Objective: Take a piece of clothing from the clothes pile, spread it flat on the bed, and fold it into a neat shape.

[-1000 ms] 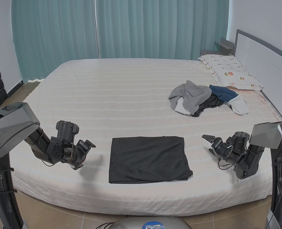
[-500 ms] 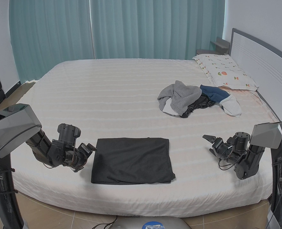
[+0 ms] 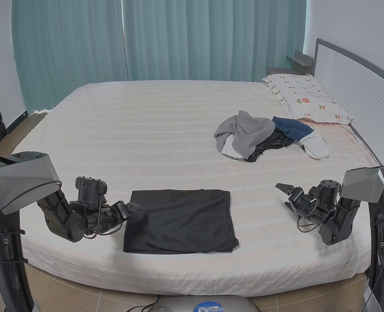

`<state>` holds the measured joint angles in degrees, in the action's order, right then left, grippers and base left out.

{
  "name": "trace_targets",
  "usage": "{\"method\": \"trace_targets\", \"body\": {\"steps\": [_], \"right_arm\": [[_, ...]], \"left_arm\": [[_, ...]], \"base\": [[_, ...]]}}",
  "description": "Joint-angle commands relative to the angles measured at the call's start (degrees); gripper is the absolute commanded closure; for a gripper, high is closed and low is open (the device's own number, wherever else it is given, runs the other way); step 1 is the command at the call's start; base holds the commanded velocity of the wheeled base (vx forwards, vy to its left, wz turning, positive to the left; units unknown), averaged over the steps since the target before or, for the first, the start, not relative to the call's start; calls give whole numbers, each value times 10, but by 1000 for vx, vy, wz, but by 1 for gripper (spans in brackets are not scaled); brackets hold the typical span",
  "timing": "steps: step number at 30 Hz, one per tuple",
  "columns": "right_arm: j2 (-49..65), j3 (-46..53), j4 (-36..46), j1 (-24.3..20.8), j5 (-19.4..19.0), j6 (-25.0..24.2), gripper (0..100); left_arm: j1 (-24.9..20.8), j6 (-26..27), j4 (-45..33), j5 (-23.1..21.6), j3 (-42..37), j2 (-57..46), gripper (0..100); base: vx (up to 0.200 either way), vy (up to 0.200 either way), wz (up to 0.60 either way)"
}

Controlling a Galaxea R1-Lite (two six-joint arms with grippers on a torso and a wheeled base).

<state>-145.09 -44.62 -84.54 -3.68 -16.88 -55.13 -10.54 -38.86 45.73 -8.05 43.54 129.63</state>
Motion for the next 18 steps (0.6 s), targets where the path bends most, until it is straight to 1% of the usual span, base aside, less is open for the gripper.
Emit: {"method": "trace_targets", "body": {"steps": [1,7,14,18], "right_arm": [[-5,8,-14,-1,0,1,0],[-5,8,-14,-2,0,1,0],[-5,8,-14,-3,0,1,0],[-5,8,-14,-3,0,1,0]], "left_arm": [[-11,21,16,-6,-3,41,0],[-12,24,43,-10,22,63,0],[-11,25,68,-10,13,69,0],[-14,23,107,-3,10,84,0]], "base": [[0,0,0],[0,0,0],[0,0,0],[0,0,0]]}}
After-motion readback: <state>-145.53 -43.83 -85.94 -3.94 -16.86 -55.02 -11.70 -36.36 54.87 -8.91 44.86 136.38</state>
